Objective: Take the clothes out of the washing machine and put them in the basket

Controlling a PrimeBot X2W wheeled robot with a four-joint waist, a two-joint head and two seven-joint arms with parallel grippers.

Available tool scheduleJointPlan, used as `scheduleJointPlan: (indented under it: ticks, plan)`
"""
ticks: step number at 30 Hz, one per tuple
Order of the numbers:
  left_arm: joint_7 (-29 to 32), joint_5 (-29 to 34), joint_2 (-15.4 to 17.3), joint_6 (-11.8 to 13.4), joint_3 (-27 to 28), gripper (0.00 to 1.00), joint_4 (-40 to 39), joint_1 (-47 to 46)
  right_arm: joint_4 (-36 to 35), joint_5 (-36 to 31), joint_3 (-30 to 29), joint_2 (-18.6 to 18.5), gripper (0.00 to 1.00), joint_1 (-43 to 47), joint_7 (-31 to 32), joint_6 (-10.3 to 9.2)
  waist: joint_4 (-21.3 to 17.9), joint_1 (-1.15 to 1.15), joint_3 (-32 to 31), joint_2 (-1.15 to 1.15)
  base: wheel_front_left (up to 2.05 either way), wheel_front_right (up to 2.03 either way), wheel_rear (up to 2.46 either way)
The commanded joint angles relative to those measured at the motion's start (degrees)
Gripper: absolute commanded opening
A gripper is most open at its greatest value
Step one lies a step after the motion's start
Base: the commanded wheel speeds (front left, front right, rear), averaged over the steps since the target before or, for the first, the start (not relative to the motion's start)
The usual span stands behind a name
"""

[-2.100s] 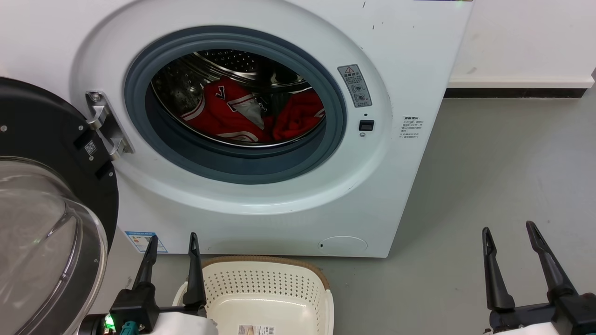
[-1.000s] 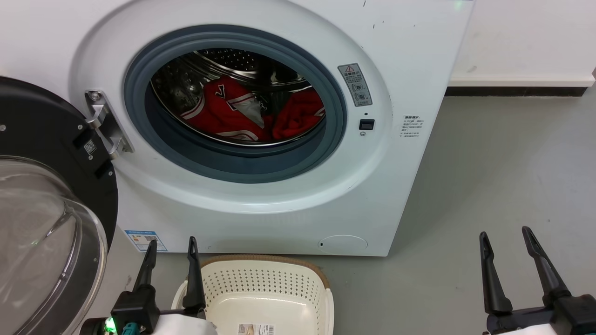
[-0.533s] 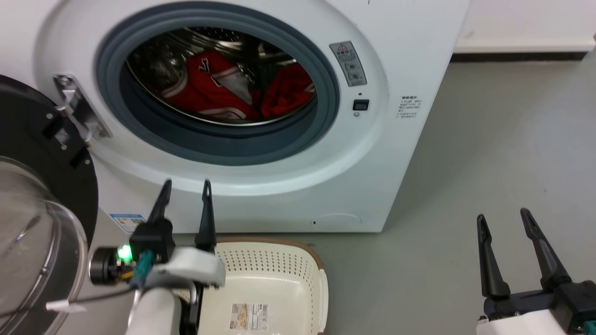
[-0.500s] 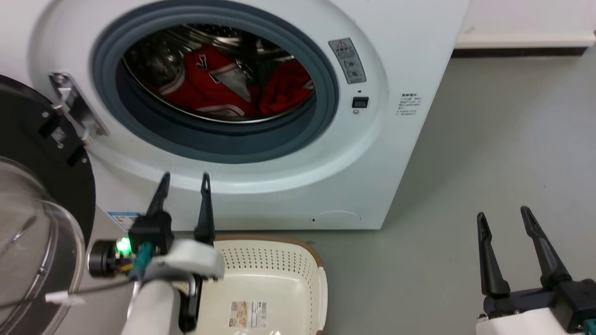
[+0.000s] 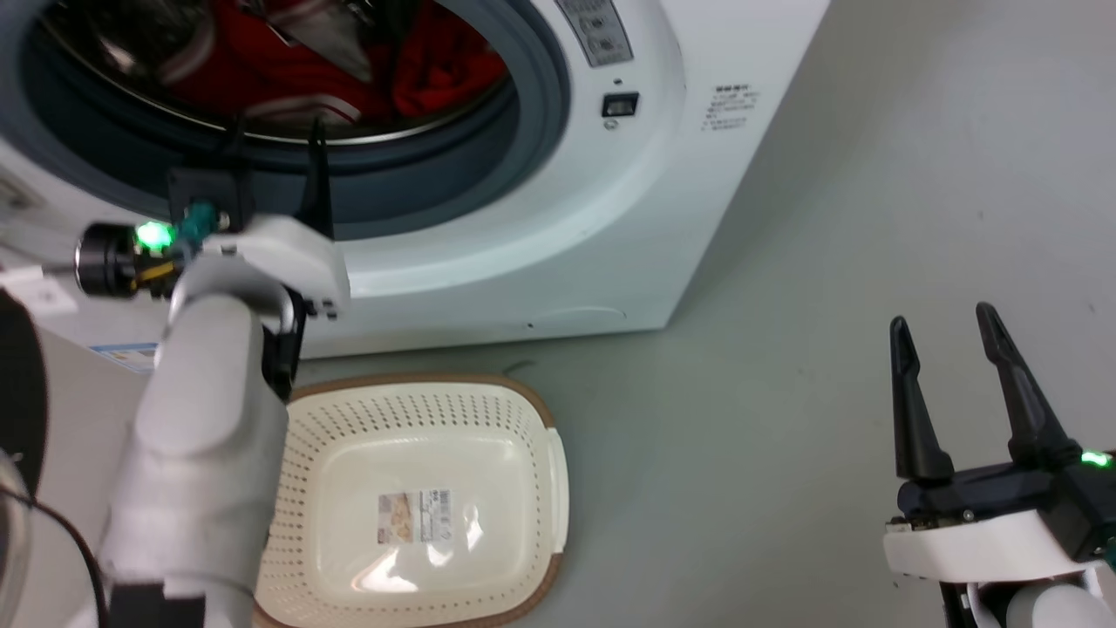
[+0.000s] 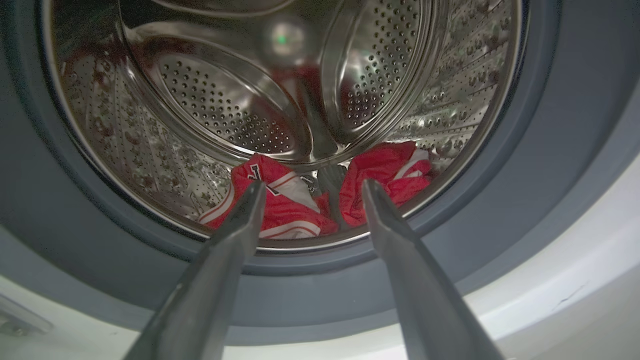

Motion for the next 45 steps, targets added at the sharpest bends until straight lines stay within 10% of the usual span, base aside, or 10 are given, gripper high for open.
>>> scheduleJointPlan:
  ticks: [1,29,45]
  plan:
    - [0.14,0.35,0.09,-0.34,-0.32,1.00,0.77,-1.76,-0.16,0.15,0.10,-0.13,1.00,-1.00,-0.14,-0.04,-2.23,-0.01,2.89,0.00,0.00,0.00,0.00]
    - [31.38,0.95,13.27,-4.55,-5.51,1.00,26.86,-48.18,-2.32,6.05,2.55,-0.10,1.00,-11.93,-0.14,-0.04,-10.50,-0.01,25.60,0.00,0.00,0.00,0.00]
    - [50.77,-1.35,15.13,-4.80,-11.70,1.00,29.87,-53.19,-2.89,8.37,3.12,-0.10,1.00,-12.92,-0.14,-0.04,-12.45,-0.01,29.67,0.00,0.00,0.00,0.00]
